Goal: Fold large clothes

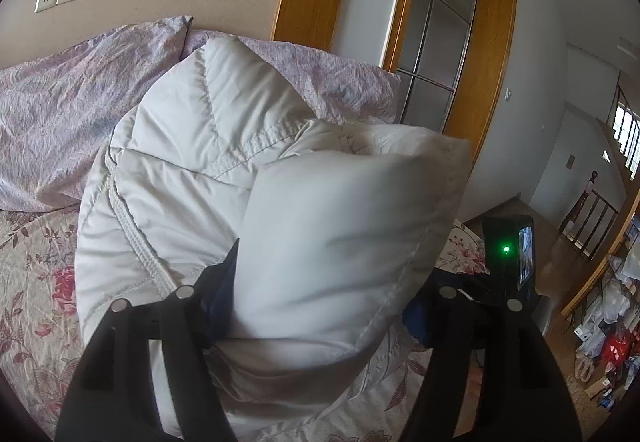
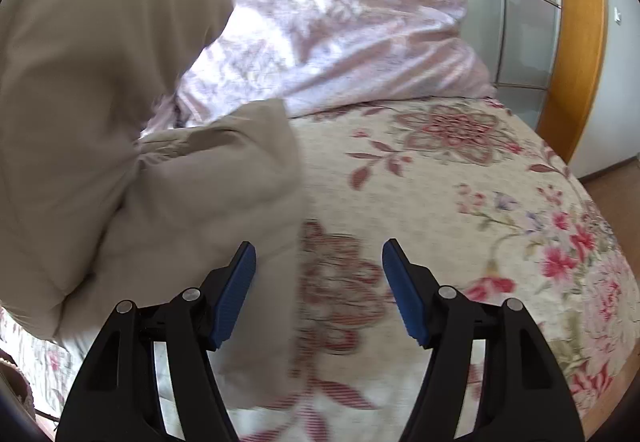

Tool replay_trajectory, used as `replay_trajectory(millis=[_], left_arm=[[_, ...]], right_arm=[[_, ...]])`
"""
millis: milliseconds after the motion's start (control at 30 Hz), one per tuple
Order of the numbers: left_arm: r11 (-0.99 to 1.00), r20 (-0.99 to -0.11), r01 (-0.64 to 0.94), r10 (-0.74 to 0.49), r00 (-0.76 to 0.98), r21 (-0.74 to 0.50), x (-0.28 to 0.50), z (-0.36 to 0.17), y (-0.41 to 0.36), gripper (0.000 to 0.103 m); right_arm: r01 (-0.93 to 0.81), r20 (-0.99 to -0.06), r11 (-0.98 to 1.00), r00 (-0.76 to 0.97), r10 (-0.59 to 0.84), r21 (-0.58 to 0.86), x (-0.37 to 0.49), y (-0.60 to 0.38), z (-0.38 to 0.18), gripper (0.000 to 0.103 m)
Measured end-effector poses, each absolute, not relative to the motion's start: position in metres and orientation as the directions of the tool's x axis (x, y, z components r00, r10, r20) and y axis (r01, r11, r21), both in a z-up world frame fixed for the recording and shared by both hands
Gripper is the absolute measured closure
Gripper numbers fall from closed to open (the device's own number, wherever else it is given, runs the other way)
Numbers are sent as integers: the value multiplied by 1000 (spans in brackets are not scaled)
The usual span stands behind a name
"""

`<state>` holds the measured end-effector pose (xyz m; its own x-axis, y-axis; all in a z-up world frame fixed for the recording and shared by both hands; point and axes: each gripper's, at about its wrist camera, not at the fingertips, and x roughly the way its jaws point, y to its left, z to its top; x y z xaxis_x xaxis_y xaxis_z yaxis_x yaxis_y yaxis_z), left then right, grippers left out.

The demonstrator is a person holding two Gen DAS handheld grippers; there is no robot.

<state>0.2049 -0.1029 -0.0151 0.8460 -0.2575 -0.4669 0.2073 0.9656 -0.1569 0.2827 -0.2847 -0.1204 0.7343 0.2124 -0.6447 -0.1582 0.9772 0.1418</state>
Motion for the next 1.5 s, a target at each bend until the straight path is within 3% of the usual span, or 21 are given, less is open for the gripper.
replay_trajectory(millis=[700, 933, 1167, 1300, 1500], left_arm=[[970, -574, 235, -231, 786, -69, 245, -70, -176, 13], [966, -612, 257, -212, 762, -15, 261, -84, -194, 11], [959, -506, 268, -185, 842, 95, 211, -43, -186, 8], [974, -417, 194, -128, 900, 120, 189, -7, -154, 8], [997, -435, 0, 33, 900, 75, 215, 7, -89, 8]], right_arm=[[-165, -745, 984, 648, 158, 66, 330, -360, -162, 32], [-141, -756, 988, 639, 142, 66, 337, -360, -174, 32], [-125, -751, 990, 648, 130, 64, 337, -360, -174, 31], [-107, -747, 990, 650, 136, 87, 337, -366, -174, 31], [-92, -746, 991, 652, 134, 97, 337, -369, -174, 30]])
